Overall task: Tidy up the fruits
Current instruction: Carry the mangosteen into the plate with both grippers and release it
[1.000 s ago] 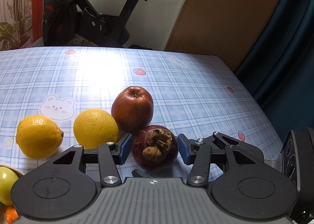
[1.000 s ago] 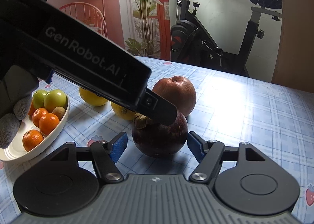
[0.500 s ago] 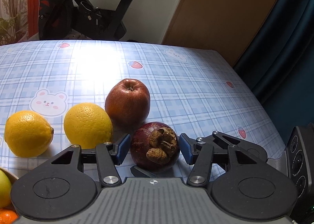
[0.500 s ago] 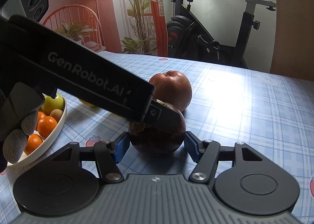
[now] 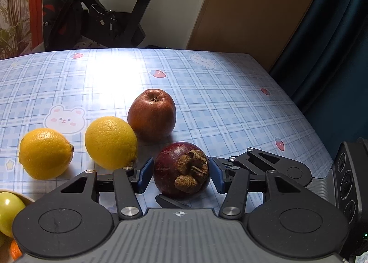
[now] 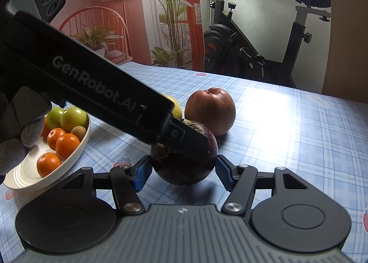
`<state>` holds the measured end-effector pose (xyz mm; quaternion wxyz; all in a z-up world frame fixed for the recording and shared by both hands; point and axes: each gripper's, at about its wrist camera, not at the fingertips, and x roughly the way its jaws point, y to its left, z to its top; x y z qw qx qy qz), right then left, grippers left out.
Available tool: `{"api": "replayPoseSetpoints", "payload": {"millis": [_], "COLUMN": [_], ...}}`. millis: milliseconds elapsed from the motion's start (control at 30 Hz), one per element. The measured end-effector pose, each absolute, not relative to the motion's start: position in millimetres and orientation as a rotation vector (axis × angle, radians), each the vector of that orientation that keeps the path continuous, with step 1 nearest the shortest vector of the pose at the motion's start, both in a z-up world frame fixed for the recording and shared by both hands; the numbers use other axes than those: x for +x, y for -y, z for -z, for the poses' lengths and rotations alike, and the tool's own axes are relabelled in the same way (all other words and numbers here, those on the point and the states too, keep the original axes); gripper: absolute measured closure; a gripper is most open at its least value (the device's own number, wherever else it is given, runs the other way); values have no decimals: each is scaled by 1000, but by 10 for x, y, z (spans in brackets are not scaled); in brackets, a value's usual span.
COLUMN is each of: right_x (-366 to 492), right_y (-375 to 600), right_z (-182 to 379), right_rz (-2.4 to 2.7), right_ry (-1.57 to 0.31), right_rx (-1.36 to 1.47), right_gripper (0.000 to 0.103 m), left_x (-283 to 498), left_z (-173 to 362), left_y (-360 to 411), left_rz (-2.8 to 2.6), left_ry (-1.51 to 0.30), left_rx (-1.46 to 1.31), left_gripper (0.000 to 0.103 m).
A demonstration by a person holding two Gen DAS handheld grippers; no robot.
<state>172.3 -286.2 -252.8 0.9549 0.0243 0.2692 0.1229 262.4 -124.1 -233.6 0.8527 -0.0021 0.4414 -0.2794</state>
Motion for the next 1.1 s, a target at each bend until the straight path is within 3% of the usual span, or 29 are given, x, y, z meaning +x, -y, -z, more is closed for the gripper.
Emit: {"api": "replayPoseSetpoints", "payload": {"millis": [567,1100], "right_x": [1642,1830], "right_y": [1988,1047], "right_z": [1970,2277], "right_rz": [-388,-551], "right_ry": [-484,-616], "right_rx": [17,-45], "right_gripper": [40,40], "left_x": [2209,1938], "left_z": [1704,1946], "left_y": [216,-720], "left_rz": [549,432], "left_ry": [-873,-956], "left_rx": [-46,-81], "left_gripper": [48,48]}}
